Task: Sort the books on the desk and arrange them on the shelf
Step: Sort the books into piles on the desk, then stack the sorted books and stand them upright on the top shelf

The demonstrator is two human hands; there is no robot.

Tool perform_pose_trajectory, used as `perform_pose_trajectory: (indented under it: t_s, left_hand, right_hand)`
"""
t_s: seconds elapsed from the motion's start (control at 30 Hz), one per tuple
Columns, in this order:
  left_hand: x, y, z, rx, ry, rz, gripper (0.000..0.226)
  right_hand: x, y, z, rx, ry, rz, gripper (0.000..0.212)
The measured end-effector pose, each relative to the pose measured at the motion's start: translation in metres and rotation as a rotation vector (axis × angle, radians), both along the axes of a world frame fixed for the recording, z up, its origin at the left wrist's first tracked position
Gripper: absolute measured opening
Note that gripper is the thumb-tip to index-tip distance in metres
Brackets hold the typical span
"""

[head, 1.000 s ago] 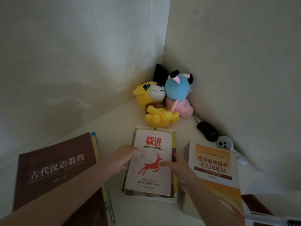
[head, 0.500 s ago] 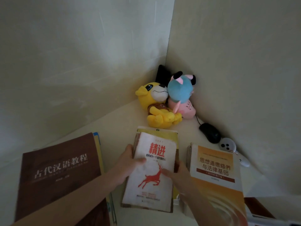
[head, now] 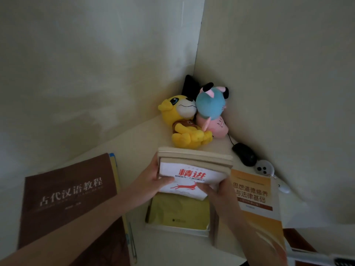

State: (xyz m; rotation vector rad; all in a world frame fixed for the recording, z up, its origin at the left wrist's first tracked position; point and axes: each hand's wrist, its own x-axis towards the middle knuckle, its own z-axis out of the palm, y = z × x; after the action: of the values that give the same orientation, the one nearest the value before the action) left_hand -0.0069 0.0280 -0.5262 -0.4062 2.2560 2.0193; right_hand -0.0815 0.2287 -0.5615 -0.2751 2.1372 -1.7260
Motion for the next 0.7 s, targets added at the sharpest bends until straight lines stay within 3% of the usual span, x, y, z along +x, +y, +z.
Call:
perform_pose_trajectory:
  t_s: [0.13, 0.37, 0.6, 0.7]
  left_hand:
    - [-0.003, 0.000, -0.016, -0.098, -0.046, 0.011, 0.065]
    - [-0.007, 0.002, -0.034, -0.216, 0.007, 0.057, 0.058]
    - [-0.020, -0.006, -0.019, -0.149, 0.020, 0.112, 0.074]
    - [-0.027, -0.011, 0.007, -0.032, 0.051, 0.096, 0.059]
  right_hand:
    - [-0.005, -0.004, -0.006, -0.011, -0.044, 0.075, 0.071]
    - [-0.006, -0.006, -0.014, 0.022, 0.003, 0.041, 0.062]
    - [-0.023, -0.006, 0.005, -0.009, 0.024, 0.038, 0.058]
    - [-0.035, -0.003, 0.023, -0.156, -0.087, 0.057, 0.051]
